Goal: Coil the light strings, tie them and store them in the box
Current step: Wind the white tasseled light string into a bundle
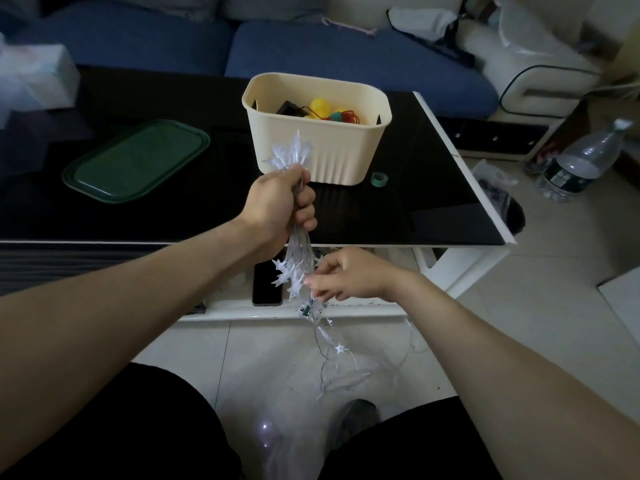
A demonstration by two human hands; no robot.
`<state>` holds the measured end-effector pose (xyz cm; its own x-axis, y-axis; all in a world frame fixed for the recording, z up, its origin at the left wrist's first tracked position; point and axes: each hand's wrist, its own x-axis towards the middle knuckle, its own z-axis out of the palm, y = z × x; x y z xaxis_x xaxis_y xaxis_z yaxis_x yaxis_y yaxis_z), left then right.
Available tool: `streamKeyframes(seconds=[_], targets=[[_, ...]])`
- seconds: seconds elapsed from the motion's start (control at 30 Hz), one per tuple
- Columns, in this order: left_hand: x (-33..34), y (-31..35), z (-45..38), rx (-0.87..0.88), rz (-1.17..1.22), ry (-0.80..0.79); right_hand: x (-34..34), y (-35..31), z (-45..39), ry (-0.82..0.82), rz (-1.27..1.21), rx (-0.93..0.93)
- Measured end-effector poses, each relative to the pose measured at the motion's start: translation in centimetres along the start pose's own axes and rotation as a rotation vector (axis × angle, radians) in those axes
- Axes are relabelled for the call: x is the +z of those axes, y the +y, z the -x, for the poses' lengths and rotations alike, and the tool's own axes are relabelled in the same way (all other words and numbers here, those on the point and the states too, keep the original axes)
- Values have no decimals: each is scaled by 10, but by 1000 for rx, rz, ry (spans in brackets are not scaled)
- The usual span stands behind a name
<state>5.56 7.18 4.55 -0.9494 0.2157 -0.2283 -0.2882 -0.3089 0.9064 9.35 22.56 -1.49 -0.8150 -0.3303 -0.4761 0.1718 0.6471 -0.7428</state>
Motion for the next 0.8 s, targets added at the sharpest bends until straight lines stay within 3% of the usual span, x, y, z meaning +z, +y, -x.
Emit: streamKeyframes(seconds=[0.17,0.47,0.8], targets=[[1,4,0,7,34,7,4,0,-8,25,1,-2],[-9,3,-6,108,-68,65,-10,8,1,-129,23,136],[-22,9,-10,191,-56,341,-42,23,19,-4,-96,204]])
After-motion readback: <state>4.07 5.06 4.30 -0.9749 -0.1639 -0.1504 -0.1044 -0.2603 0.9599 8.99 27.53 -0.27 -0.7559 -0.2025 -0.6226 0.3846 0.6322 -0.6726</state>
